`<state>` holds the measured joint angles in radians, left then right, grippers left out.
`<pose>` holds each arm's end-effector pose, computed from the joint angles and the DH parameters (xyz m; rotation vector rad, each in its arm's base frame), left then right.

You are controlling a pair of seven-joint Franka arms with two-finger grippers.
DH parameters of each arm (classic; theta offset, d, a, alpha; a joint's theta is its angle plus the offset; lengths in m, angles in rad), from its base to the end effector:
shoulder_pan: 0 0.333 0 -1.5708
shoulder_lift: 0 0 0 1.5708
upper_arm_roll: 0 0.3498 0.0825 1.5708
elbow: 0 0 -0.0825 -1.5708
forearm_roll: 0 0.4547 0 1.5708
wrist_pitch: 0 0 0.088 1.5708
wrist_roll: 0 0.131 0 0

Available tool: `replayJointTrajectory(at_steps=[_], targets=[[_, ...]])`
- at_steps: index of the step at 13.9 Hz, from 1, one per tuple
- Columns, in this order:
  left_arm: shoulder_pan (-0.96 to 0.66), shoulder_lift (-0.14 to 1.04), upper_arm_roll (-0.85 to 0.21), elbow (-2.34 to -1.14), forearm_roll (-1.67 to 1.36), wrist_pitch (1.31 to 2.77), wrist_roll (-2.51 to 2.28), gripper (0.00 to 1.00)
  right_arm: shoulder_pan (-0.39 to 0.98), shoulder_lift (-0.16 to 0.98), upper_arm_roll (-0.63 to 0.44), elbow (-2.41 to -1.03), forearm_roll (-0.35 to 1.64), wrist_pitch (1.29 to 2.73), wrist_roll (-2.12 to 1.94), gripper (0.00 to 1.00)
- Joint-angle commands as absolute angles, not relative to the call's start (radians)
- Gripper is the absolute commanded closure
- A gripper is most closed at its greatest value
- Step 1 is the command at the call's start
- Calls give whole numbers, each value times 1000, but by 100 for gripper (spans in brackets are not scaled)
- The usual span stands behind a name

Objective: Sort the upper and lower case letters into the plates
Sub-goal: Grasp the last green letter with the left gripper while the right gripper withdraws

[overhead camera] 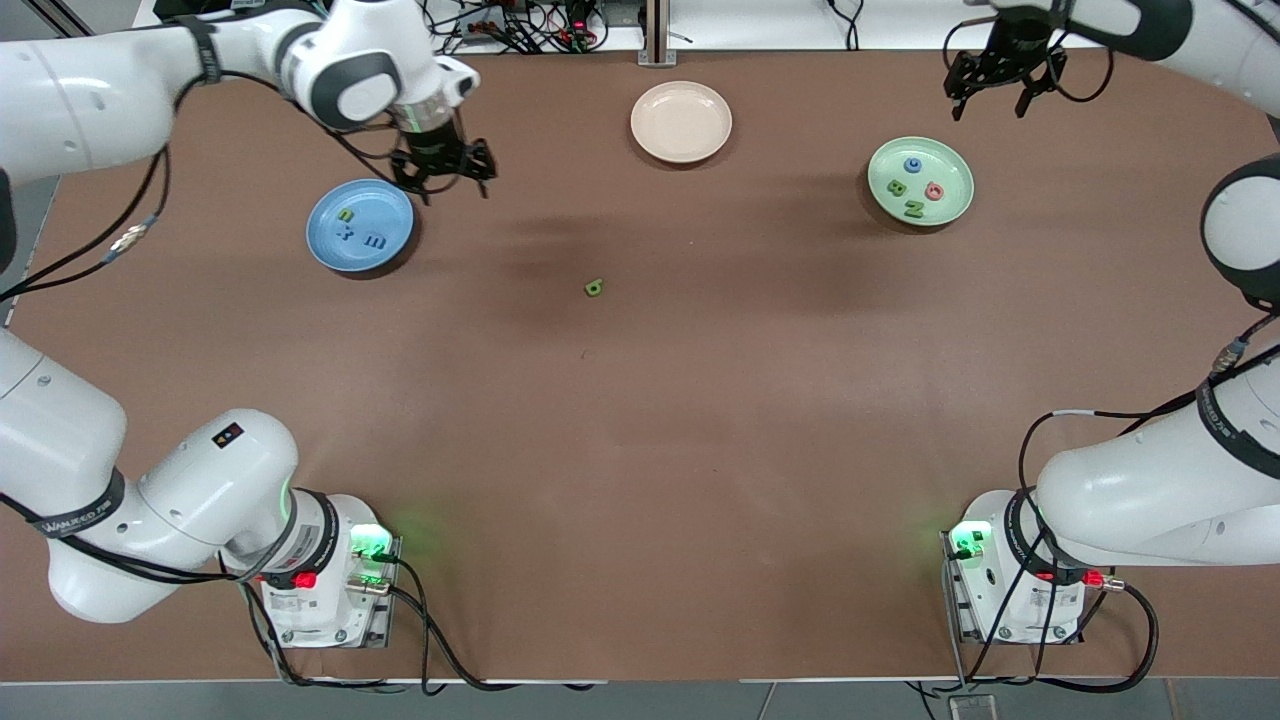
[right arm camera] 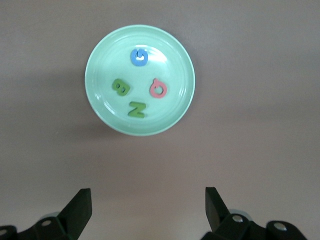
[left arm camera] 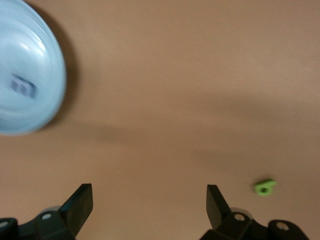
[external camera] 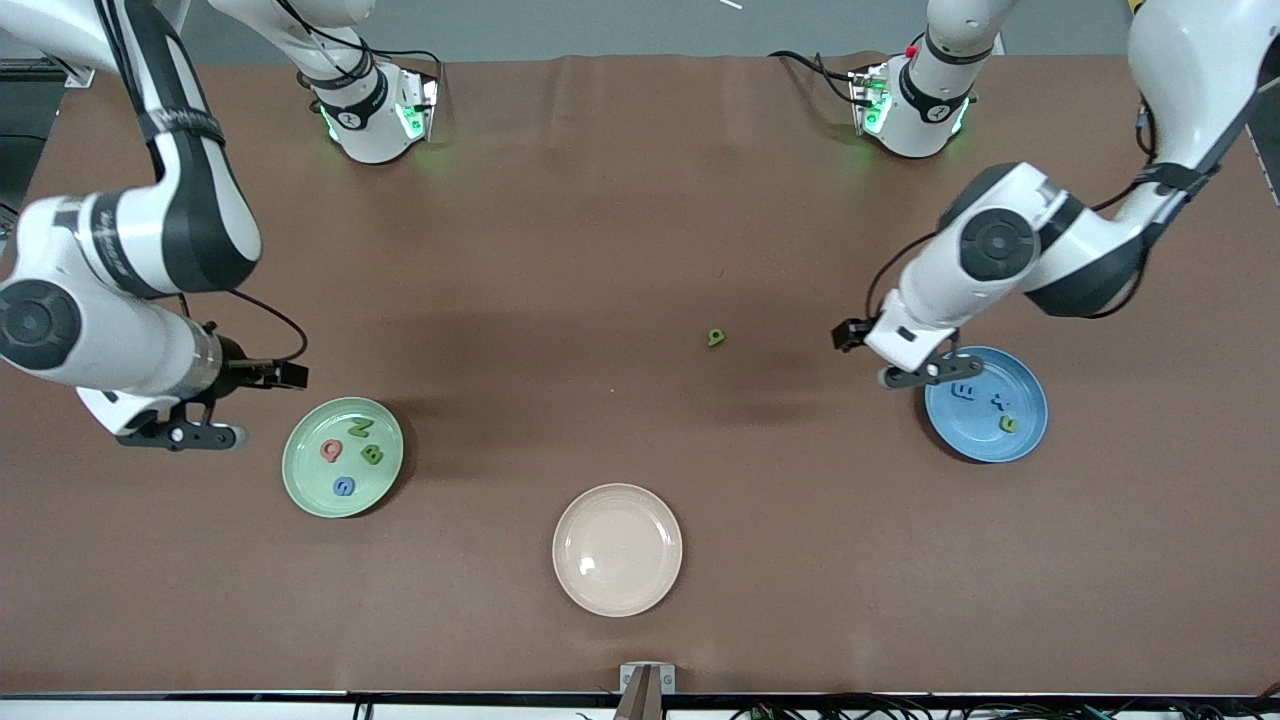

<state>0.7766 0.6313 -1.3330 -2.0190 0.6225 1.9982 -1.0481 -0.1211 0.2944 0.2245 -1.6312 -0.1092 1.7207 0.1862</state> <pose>0.5710 -0.2678 0.3065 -3.1109 -0.3072 0.1610 0.6933 0.0469 0.4215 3.0580 -0.0898 -0.2900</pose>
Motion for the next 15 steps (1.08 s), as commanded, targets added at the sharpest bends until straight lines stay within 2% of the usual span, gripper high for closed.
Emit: replayJointTrajectory(at_steps=[1,3,6,10,15], targets=[[620,661,-1293,-1976,615,1996,-1249,0,-147,275,225,-1586,-69,1655,193,0],[519,666,-1229,-1965,608,2043,-1336,0,-152,276,222,-1566,-71,1643,186,0],[370,690,-1113,-1965,621,2141,-1462,0,-152,301,222,-1462,-84,1599,181,0],[198,701,-936,-1964,623,2278,-1509,2,-169,310,225,-1456,-57,1585,180,0],[0,719,-766,-1919,614,2316,-1537,5,-170,293,230,-1462,-60,1575,172,0]])
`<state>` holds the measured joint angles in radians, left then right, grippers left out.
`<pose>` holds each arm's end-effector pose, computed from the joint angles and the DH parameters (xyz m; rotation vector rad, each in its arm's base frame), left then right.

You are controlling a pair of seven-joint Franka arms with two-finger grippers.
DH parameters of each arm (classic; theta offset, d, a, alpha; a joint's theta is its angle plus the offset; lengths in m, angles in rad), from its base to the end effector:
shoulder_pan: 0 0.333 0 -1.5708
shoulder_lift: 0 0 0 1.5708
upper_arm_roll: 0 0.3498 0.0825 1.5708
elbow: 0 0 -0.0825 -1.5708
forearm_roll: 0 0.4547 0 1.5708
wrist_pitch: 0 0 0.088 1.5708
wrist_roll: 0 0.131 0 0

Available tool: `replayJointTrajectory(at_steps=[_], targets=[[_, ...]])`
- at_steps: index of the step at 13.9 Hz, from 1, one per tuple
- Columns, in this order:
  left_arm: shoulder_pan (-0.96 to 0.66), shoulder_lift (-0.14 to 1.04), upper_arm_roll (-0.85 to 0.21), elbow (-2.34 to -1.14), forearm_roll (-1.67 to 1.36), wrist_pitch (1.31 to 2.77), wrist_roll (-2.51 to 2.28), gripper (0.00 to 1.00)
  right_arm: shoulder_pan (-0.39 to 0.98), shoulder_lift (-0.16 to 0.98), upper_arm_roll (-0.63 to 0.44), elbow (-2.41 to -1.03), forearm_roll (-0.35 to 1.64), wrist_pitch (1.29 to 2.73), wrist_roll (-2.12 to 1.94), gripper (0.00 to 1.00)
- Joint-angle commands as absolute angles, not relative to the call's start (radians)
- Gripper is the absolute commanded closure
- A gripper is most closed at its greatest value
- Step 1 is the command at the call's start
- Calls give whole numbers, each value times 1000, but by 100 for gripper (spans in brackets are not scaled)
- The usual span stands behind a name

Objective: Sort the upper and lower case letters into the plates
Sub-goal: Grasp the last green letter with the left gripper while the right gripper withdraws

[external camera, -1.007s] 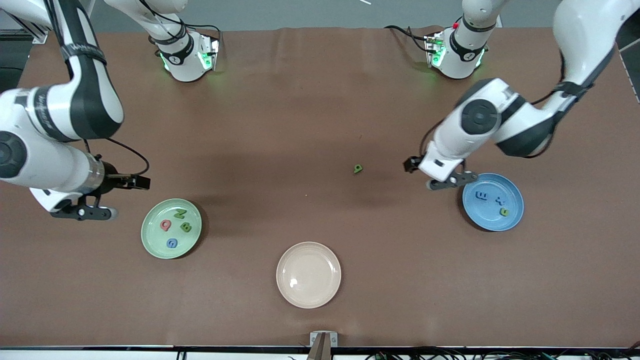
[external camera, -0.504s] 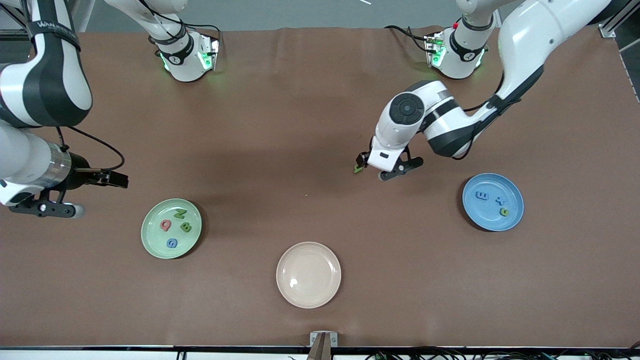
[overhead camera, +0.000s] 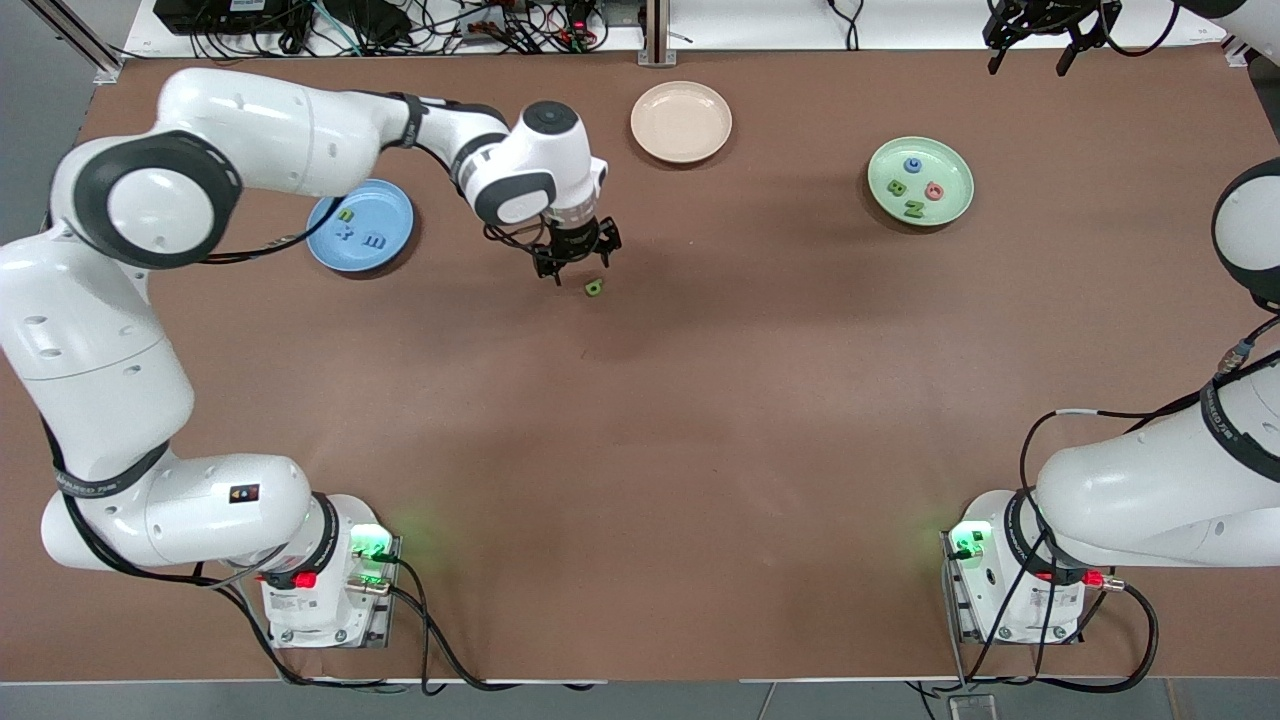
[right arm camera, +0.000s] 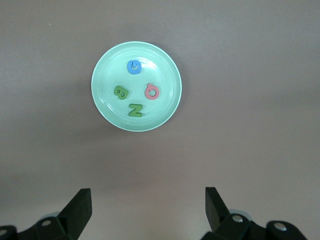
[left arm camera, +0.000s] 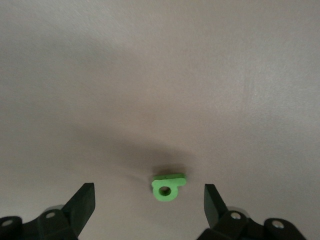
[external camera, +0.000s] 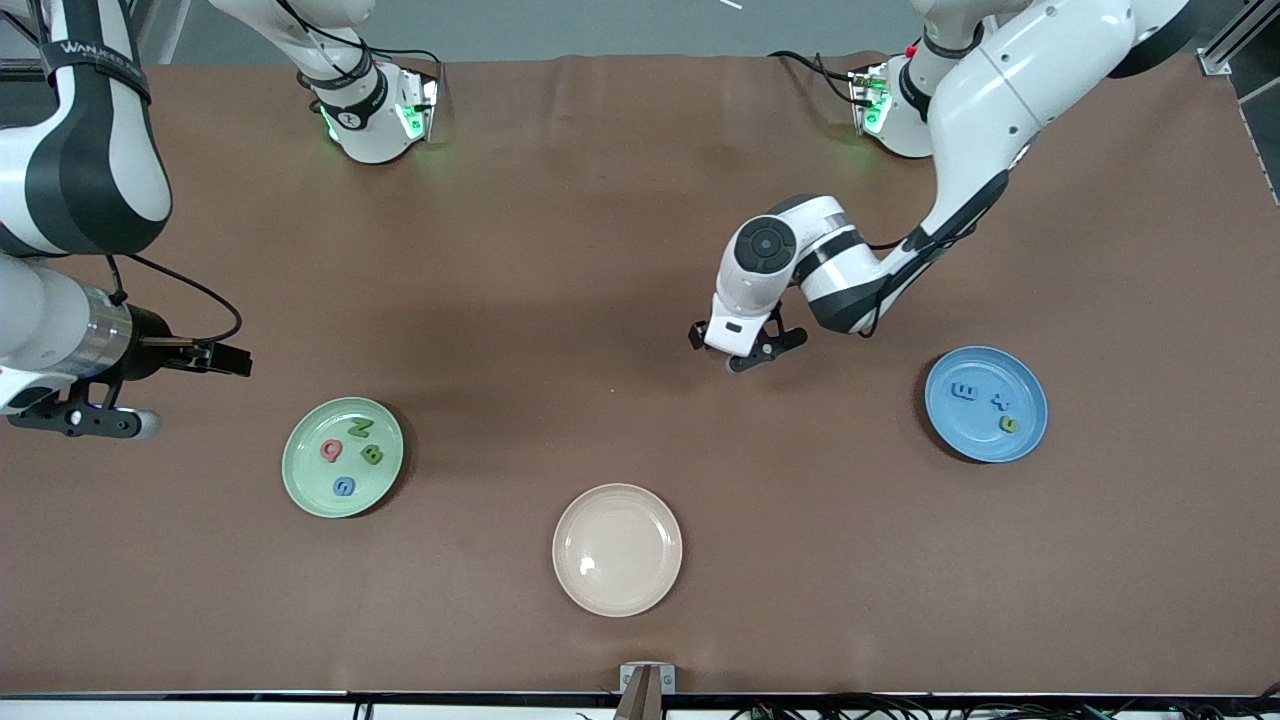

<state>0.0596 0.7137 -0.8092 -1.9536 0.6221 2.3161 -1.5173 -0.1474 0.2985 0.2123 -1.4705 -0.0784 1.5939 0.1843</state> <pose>0.4986 -0.4387 0.1515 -3.0560 -0.6531 0.1271 0.7067 0.0193 0.4940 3.0897 -0.1776 -0.2562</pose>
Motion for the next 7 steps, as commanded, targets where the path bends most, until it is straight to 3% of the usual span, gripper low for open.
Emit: replayJointTrajectory(at_steps=[1,4,7], targets=[[-6,726,-756,-1911,614,2316,-1537,5,-166,291,229,-1466,-58,1574,158,0],[-6,735,-756,-1908,617,2318,-1539,7,-144,259,207,-1496,-58,1578,130,0],[-5,744,-750,-1907,623,2325,-1539,12,-83,244,118,-1494,-57,1574,79,0]])
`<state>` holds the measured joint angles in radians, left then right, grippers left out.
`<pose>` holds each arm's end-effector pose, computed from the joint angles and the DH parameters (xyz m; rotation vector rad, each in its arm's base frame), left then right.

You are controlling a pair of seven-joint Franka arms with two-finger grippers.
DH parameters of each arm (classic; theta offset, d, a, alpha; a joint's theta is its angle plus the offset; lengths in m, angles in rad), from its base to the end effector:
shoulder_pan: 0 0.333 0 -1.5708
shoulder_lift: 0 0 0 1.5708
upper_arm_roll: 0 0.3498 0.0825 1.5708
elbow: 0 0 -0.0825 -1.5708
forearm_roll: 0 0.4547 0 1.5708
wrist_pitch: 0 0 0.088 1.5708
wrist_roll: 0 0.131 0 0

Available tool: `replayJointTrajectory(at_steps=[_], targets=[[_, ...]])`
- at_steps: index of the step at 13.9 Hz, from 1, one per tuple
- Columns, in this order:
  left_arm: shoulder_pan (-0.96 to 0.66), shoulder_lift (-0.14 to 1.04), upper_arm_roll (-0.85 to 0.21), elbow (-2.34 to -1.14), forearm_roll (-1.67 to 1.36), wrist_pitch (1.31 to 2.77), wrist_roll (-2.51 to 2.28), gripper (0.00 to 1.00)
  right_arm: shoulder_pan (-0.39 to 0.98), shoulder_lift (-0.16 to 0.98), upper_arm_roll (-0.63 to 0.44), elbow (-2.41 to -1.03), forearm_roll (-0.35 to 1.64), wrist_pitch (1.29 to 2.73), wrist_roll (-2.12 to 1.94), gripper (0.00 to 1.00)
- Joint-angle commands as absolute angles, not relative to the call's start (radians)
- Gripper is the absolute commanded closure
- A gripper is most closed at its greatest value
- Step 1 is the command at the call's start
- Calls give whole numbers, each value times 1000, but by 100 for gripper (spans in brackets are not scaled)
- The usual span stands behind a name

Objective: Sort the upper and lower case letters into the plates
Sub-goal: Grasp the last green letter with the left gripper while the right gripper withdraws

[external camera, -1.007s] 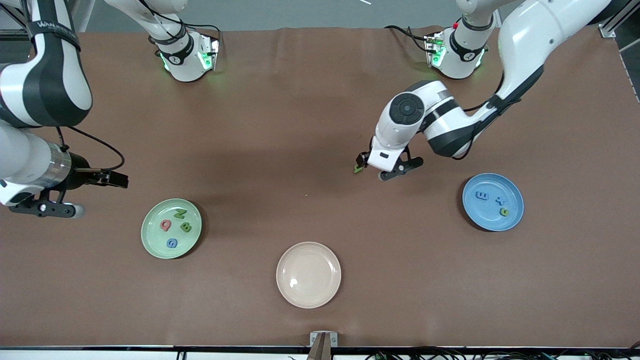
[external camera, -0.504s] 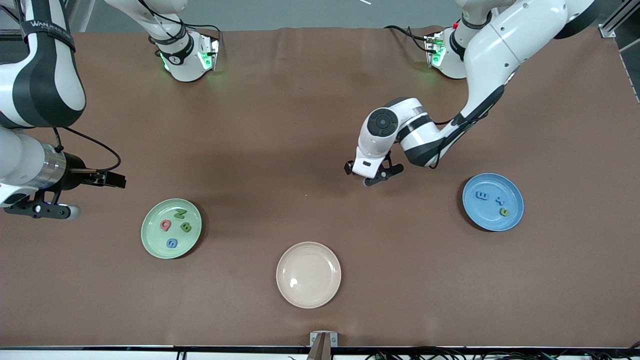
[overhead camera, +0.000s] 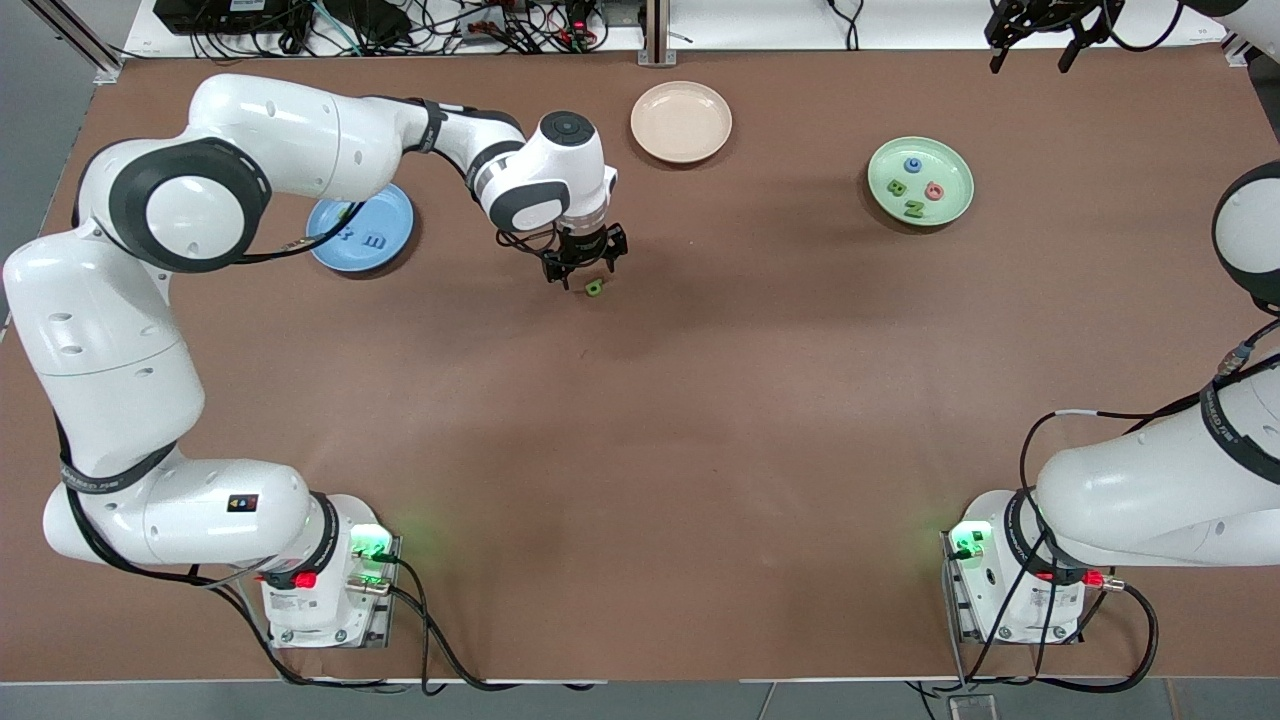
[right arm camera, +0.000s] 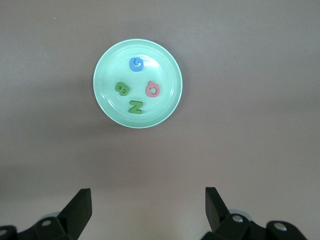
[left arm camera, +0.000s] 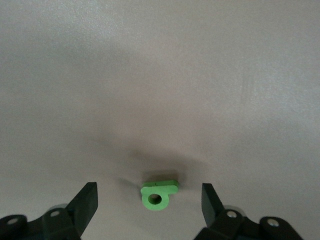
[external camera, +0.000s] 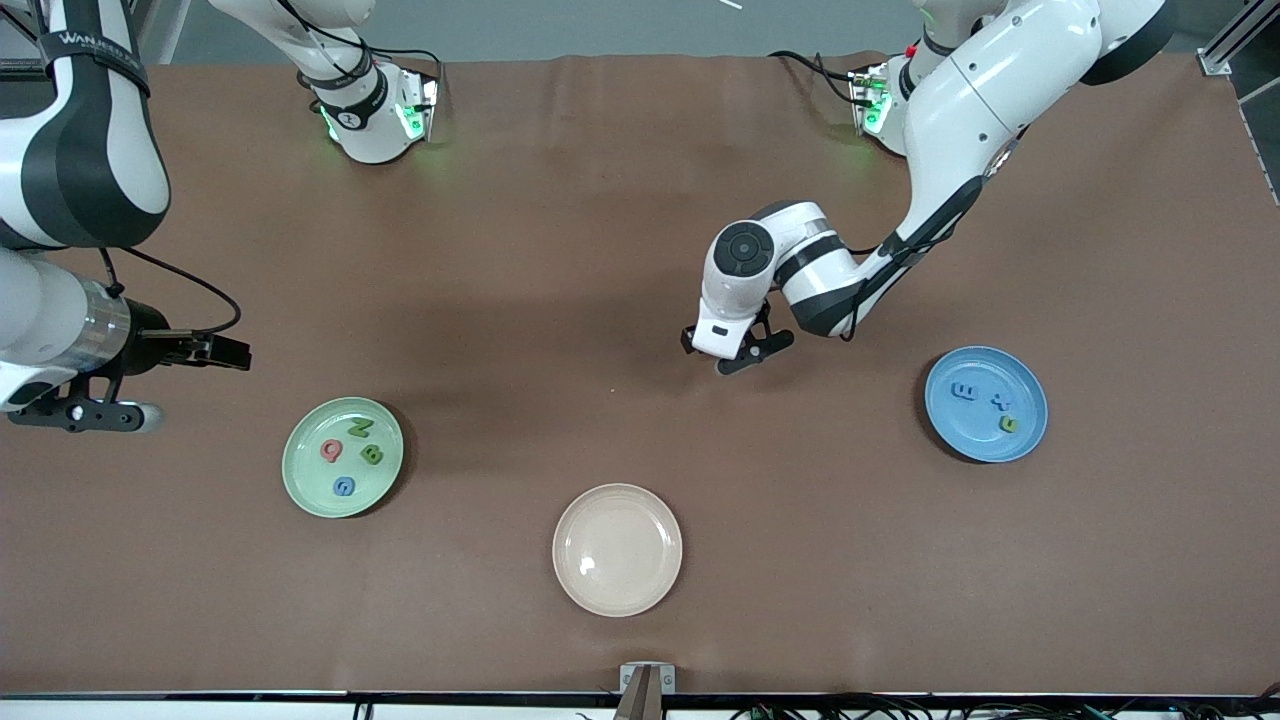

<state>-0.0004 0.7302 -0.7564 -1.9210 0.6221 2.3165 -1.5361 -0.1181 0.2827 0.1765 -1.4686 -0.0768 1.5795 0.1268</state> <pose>0.5020 -0.4459 0.1394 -3.0355 -0.6716 0.1107 0.7026 0.0178 0.5039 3.0872 -0.0989 -0.2541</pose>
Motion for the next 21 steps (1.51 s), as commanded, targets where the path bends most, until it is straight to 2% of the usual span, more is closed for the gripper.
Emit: replayJointTrajectory(at_steps=[1,6,8,14,18,19,20,21], targets=[[-5,745,-749,-1904,620,2339,-1539,13,-78,235,106,-1493,-57,1572,48,0],[-5,759,-743,-1904,621,2359,-1583,15,-35,189,29,-1506,-29,1543,2,0],[-6,759,-730,-1905,623,2371,-1585,18,-41,132,15,-1570,20,1551,3,0],[-20,775,-729,-1904,623,2373,-1647,18,-38,-6,14,-1699,18,1572,2,0],[-35,775,-726,-1905,624,2373,-1663,19,-38,-5,9,-1671,20,1562,21,0],[-34,775,-726,-1905,624,2373,-1663,23,-35,-6,9,-1675,20,1559,21,0],[-35,775,-726,-1907,624,2373,-1663,33,-28,-9,8,-1675,20,1557,21,0],[-34,775,-726,-1907,624,2373,-1663,33,-26,-14,8,-1678,20,1552,21,0]])
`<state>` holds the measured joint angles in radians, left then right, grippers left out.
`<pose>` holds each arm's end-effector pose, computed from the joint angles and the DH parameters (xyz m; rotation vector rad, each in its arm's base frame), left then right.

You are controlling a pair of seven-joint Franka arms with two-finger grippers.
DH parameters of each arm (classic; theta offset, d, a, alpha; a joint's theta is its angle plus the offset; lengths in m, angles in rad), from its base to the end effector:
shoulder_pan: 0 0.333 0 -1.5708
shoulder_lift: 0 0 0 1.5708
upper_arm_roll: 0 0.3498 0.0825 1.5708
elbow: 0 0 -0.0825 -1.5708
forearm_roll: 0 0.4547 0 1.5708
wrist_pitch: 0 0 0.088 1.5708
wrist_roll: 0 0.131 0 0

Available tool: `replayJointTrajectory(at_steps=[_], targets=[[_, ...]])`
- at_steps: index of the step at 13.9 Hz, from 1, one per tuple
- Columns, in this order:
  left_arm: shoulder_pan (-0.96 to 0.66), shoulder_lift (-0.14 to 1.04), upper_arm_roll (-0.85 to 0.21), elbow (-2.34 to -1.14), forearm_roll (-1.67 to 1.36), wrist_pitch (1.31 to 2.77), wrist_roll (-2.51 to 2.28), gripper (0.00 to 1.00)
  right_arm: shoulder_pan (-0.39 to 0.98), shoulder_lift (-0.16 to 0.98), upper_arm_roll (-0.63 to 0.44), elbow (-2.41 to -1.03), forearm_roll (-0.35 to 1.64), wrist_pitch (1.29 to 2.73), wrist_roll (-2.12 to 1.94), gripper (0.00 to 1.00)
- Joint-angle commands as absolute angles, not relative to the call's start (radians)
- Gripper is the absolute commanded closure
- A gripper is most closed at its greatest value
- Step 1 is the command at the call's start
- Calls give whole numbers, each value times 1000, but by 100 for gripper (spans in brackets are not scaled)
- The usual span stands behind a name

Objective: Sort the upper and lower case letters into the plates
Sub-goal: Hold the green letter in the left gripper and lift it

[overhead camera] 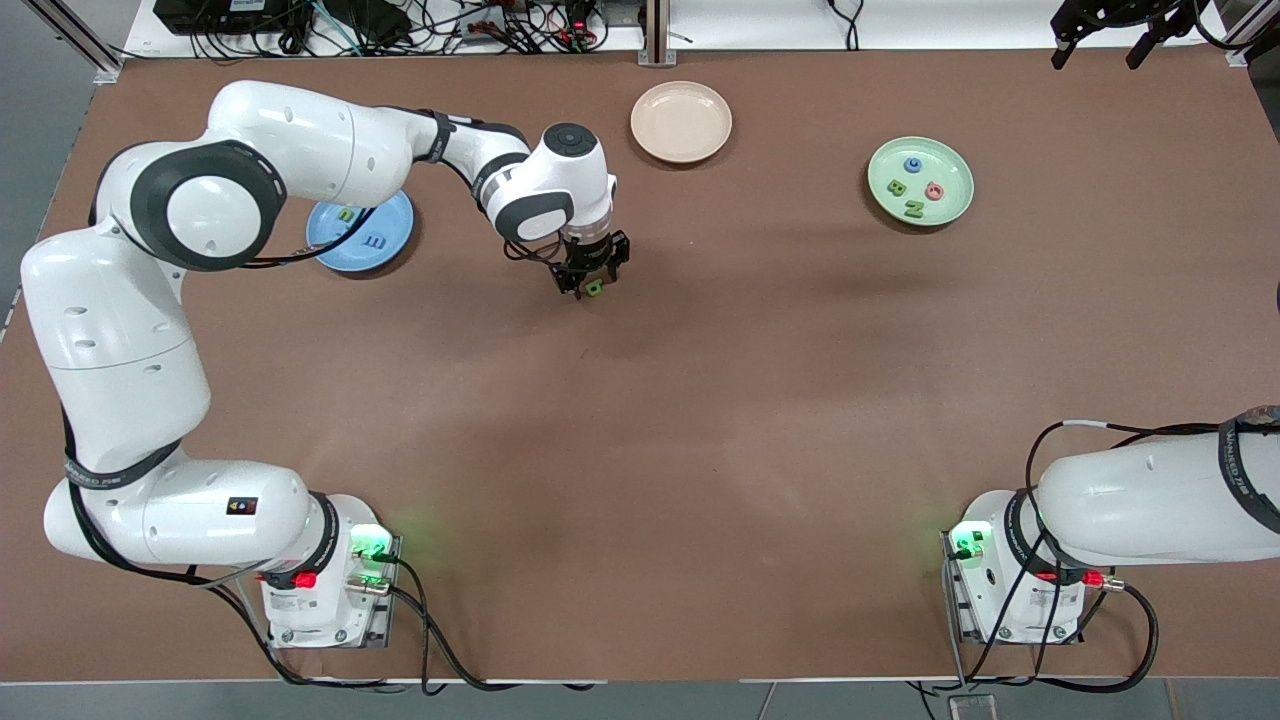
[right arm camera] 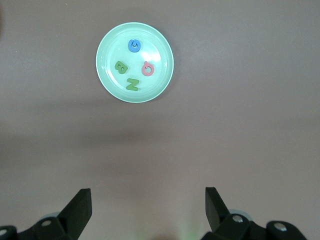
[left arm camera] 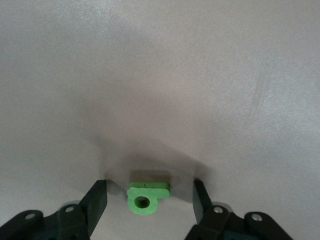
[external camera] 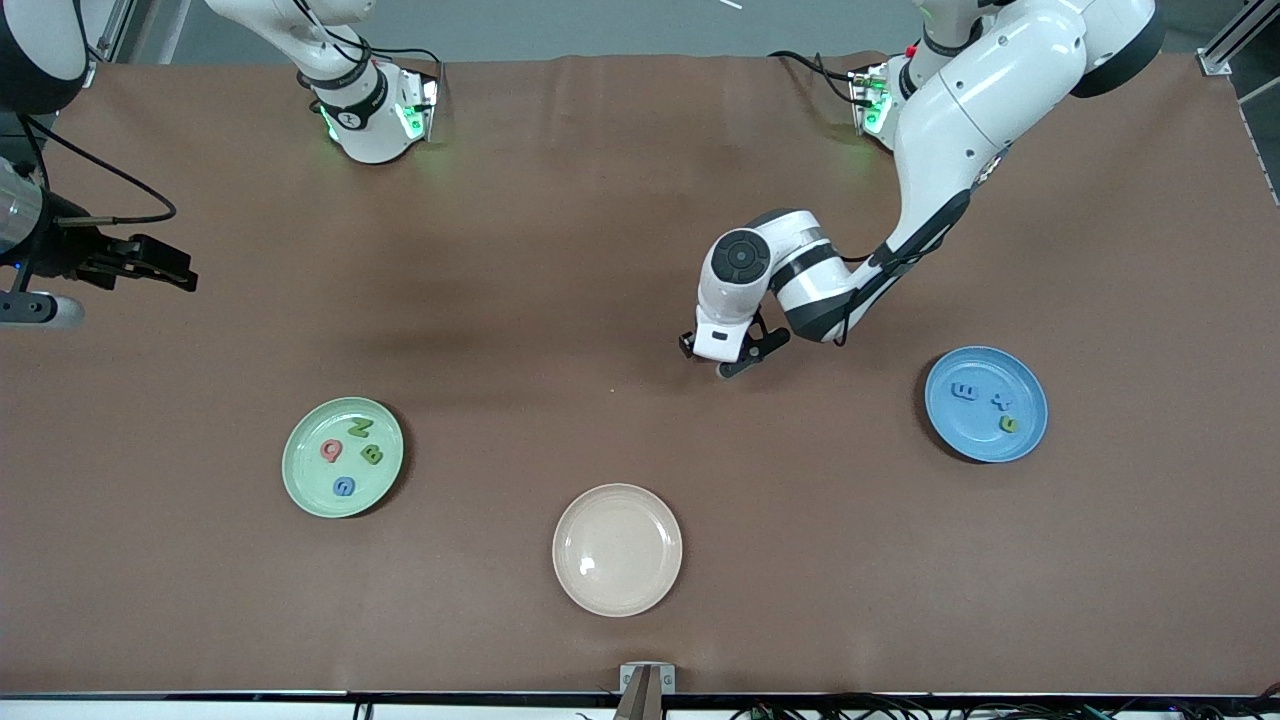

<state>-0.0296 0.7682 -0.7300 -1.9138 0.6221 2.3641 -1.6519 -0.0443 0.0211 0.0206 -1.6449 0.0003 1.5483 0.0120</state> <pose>0.4965 -0.4534 0.1187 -3.0109 -0.8447 0.1365 0.6222 -0.0148 0.5795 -3.1342 0.0559 0.1847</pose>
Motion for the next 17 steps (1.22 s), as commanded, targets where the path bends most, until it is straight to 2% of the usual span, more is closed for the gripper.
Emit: replayJointTrajectory(at_steps=[1,3,5,8,17], targets=[[-34,775,-726,-1908,624,2373,-1663,36,-26,-21,8,-1690,20,1548,21,0],[-34,775,-726,-1908,626,2373,-1663,40,-23,-44,6,-1707,20,1549,20,0],[-34,775,-726,-1913,626,2372,-1660,49,4,-77,-17,-1741,20,1560,20,0],[-35,775,-726,-1913,626,2372,-1660,53,5,-90,-20,-1749,20,1554,20,0],[-37,773,-726,-1916,627,2368,-1643,76,0,-176,-20,-1792,20,1555,17,0]])
